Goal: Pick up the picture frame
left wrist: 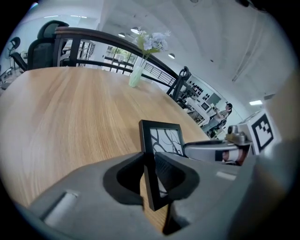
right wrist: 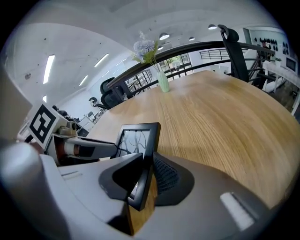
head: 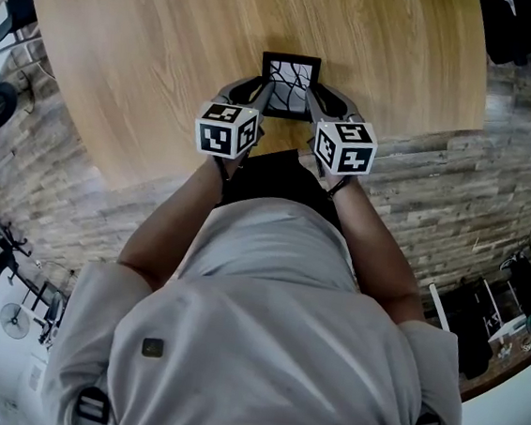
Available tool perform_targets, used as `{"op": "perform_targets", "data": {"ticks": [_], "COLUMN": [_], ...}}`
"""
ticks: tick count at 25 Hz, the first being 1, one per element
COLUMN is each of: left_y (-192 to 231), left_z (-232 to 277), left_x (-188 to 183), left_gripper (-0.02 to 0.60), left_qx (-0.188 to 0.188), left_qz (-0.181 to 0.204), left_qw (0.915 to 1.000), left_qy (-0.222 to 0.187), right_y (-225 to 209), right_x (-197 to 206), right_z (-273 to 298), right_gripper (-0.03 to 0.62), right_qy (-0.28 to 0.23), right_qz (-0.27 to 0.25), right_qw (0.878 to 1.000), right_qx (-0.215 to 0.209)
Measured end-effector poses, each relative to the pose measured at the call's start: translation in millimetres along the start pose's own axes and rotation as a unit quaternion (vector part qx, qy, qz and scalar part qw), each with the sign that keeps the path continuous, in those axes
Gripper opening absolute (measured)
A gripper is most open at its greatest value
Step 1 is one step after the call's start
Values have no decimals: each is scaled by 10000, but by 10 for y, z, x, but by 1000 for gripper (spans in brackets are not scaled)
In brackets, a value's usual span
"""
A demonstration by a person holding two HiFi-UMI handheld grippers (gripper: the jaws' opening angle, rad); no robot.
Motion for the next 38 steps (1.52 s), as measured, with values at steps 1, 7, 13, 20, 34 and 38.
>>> {"op": "perform_targets", "data": {"ticks": [1,7,13,20,34,38], "left_y": [-32,-411,-822,-1290,-2088,-2164], "left_z": [-55,-258,-677,-1231,-1931,-2059], "left_x": [-23,-185,-335,-660,-734,-707], "left_gripper": [78,77,75,75,74,74], "left_qx": [-17,-90,-169,-202,-334,-440], "left_qz": [45,368,767,1337,1775,1782], "left_qw": [10000,9979,9914,9726,9428,9403], "left_qy": [-62,-519,-1044,-1894,-2804,-2867], "right_y": [37,58,253,550,787,853], "right_x": [-9,-71,-101,-320,-290,-267], "right_z": [-62,-521,-1092,-1795,-2772,-2882], "right_gripper": [80,78,78,77,75,75], "right_qy": [-85,-688,-1303,-2244,-3183,-3224], "right_qz": [-19,-170,-371,-809,-1285,-1385], "right_qw": [10000,9975,9908,9711,9390,9358], "right_qx": [-7,-22,-57,-37,-199,-328]}}
Point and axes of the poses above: the fingertips, and each gripper's own axes: z forward along the fingers, y to its left, x out of its underside, the point moved 9 cm from there along -z, backward along the fingers, and after that the axes turned 9 degrees about z, right-handed, at the moved point
